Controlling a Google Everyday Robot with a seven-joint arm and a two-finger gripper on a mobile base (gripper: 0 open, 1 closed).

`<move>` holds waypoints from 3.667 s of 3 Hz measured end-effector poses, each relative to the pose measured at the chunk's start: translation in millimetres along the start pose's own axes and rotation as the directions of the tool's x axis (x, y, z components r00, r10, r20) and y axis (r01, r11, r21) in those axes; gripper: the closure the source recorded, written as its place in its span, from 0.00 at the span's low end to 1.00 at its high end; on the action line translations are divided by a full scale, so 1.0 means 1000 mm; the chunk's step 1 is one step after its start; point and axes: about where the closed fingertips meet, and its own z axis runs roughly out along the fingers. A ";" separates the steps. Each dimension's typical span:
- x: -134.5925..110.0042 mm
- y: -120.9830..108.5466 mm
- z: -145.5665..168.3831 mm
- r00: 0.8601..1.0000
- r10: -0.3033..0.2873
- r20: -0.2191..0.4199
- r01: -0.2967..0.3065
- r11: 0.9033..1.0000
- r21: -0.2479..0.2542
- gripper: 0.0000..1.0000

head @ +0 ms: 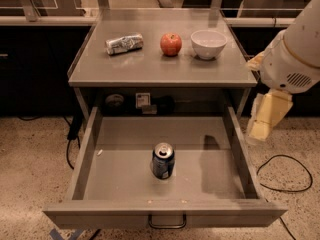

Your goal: Pick pepsi can from top drawer and place on counter

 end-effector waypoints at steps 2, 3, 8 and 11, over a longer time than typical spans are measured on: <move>-0.032 -0.001 0.067 0.998 -0.040 0.048 0.042 0.999 -0.032 0.00; -0.038 0.001 0.073 0.997 -0.055 0.052 0.057 0.998 -0.037 0.00; -0.115 0.045 0.194 0.979 -0.145 0.140 0.166 0.974 -0.152 0.00; -0.130 0.065 0.236 0.971 -0.161 0.177 0.192 0.965 -0.178 0.00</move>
Offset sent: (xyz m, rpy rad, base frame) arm 0.0347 0.0698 -0.0882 0.0813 0.0464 0.0901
